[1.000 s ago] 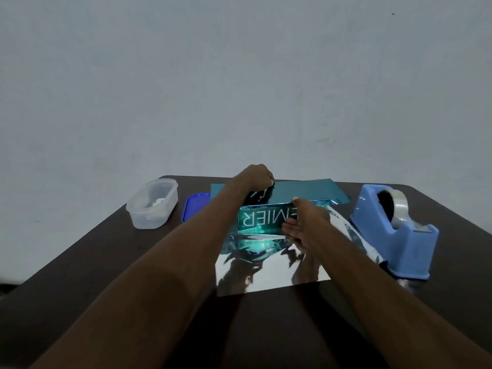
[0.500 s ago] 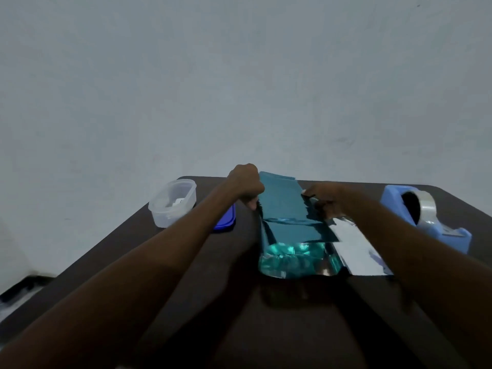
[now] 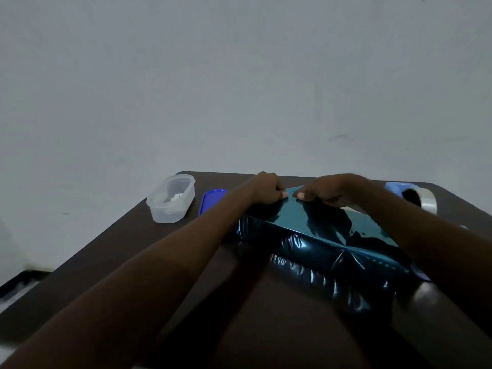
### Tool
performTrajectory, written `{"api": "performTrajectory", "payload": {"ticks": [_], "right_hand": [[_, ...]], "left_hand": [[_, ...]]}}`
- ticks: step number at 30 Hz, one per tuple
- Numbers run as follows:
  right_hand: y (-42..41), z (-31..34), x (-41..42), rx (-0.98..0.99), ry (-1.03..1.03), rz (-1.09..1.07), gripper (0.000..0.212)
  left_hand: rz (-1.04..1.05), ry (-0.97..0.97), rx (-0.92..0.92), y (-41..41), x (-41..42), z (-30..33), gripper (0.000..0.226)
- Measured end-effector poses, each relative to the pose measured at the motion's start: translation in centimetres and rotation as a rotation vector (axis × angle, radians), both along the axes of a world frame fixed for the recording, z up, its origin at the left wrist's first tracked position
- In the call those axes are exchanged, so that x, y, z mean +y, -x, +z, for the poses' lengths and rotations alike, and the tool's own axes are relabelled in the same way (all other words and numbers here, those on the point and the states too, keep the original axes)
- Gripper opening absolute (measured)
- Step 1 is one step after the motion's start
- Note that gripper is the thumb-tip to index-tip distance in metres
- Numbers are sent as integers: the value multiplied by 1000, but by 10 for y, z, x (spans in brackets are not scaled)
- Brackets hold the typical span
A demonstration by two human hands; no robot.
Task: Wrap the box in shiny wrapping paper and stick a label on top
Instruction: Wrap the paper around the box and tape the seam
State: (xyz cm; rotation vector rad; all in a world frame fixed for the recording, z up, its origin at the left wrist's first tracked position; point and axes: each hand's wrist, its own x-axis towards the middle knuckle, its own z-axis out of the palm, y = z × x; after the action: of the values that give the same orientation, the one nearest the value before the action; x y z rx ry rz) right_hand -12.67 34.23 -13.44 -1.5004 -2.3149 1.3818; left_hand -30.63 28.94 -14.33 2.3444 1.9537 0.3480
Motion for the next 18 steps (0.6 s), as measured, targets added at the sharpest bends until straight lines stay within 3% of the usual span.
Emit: {"api": "performTrajectory", "payload": {"ticks": [5, 11, 18], "right_hand": [[-5, 0, 6, -88, -308, -37, 39], [3, -10, -5, -392, -371, 48, 38], [14, -8, -5, -476, -375, 197, 44]], "left_hand": [[8, 52, -104, 9, -9, 2, 31], [-57, 194, -207, 10, -17, 8, 26], [-45, 227, -214, 4, -20, 10, 24]]}}
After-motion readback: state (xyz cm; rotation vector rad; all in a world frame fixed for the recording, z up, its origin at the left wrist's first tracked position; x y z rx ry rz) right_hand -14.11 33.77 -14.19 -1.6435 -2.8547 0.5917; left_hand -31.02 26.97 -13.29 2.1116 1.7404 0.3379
